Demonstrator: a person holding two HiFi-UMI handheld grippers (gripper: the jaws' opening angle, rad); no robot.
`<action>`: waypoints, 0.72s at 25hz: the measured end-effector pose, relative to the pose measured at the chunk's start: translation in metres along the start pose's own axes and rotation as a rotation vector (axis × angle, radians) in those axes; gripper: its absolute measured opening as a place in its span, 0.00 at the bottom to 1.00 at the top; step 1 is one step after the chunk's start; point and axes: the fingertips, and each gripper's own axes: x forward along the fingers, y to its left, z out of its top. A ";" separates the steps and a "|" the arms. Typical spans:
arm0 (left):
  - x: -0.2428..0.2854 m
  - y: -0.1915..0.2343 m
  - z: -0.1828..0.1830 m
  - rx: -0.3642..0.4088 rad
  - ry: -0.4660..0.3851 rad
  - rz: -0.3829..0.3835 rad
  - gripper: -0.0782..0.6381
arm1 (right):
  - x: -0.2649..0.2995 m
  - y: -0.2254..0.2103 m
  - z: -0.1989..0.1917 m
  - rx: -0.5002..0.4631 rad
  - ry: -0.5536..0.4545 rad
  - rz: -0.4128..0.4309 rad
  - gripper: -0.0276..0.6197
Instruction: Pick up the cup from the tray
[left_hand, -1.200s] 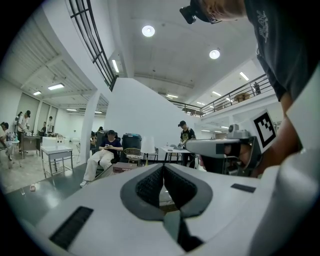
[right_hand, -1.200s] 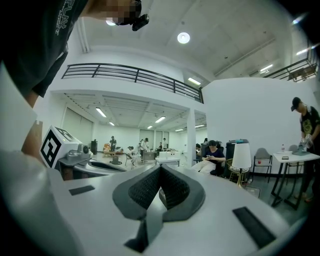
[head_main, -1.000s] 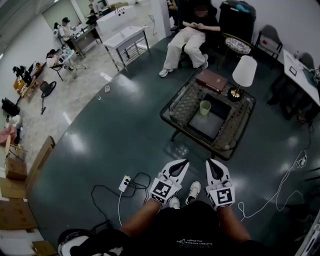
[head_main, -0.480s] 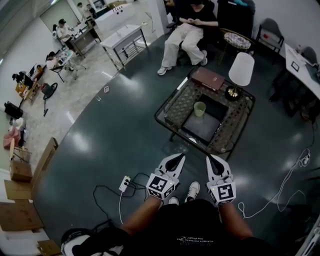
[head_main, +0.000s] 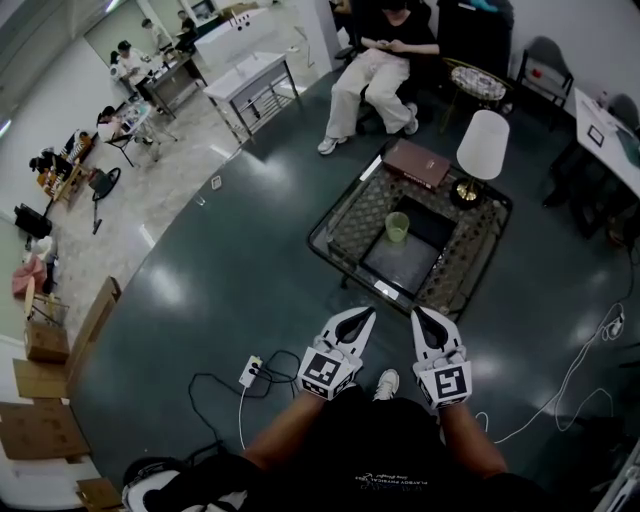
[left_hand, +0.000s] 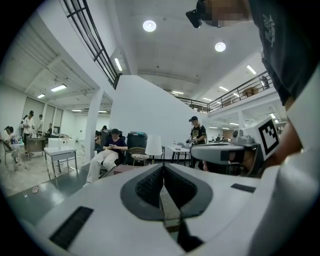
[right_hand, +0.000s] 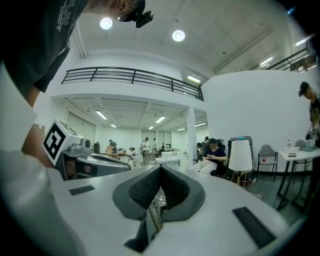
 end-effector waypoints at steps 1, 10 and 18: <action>0.002 0.002 0.002 0.002 -0.001 0.002 0.12 | 0.002 -0.002 0.001 0.001 0.000 0.001 0.04; 0.026 0.026 0.007 -0.008 -0.012 0.012 0.12 | 0.029 -0.014 0.002 -0.028 0.015 0.011 0.04; 0.048 0.051 0.005 -0.010 -0.001 -0.040 0.12 | 0.062 -0.032 0.000 -0.004 0.038 -0.039 0.04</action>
